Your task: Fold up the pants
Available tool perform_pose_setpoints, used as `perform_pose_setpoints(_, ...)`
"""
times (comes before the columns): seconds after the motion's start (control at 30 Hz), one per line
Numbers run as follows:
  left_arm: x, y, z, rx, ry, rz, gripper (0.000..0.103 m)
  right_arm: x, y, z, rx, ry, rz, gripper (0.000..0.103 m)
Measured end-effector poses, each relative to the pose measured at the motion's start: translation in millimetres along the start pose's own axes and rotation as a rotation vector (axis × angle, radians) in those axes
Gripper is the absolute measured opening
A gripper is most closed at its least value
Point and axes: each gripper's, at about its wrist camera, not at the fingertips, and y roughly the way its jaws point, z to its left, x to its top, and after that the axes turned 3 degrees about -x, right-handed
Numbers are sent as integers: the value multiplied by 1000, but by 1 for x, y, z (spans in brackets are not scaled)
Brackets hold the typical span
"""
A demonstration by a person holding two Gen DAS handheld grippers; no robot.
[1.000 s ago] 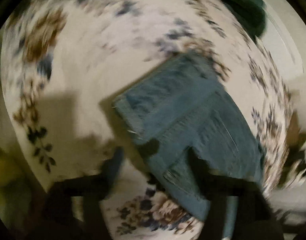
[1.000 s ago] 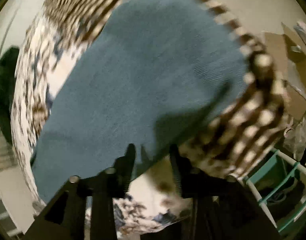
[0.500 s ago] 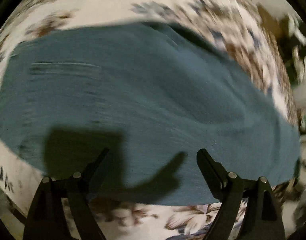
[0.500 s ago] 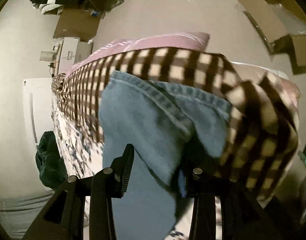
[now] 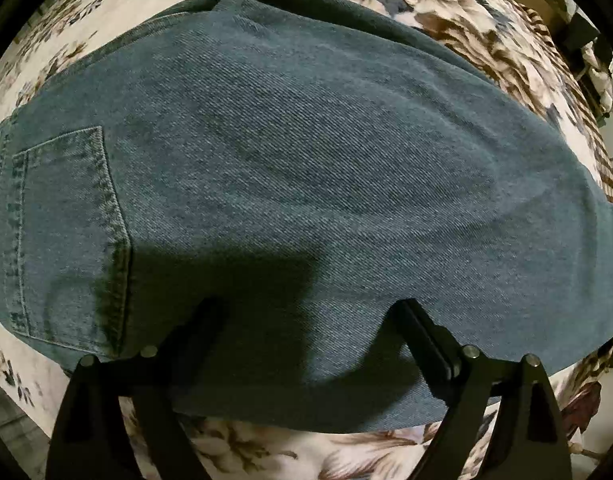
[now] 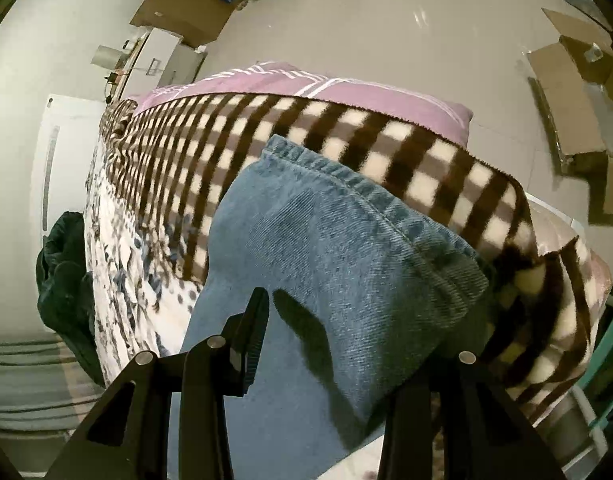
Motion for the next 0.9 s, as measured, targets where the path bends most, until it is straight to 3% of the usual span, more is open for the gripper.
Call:
perform_pose_setpoints(0.4,4,8,-20,7,-11,-9,91,2,8,5,-15,-29,28,39)
perform_pose_setpoints(0.5,3,8,-22,11,-12,-9,91,-1,2,12,-46,-73,4,11)
perform_pose_setpoints(0.53,2,8,-23,12,-13,-9,91,-3,-2,14,-51,-90,-11,8)
perform_pose_setpoints(0.73,2,11,-24,18,-13,-10,91,-8,-46,29,-14,-186,-117,6)
perform_pose_setpoints(0.9,1,14,-28,23,-15,-11,91,-7,-40,19,-58,-210,-78,6)
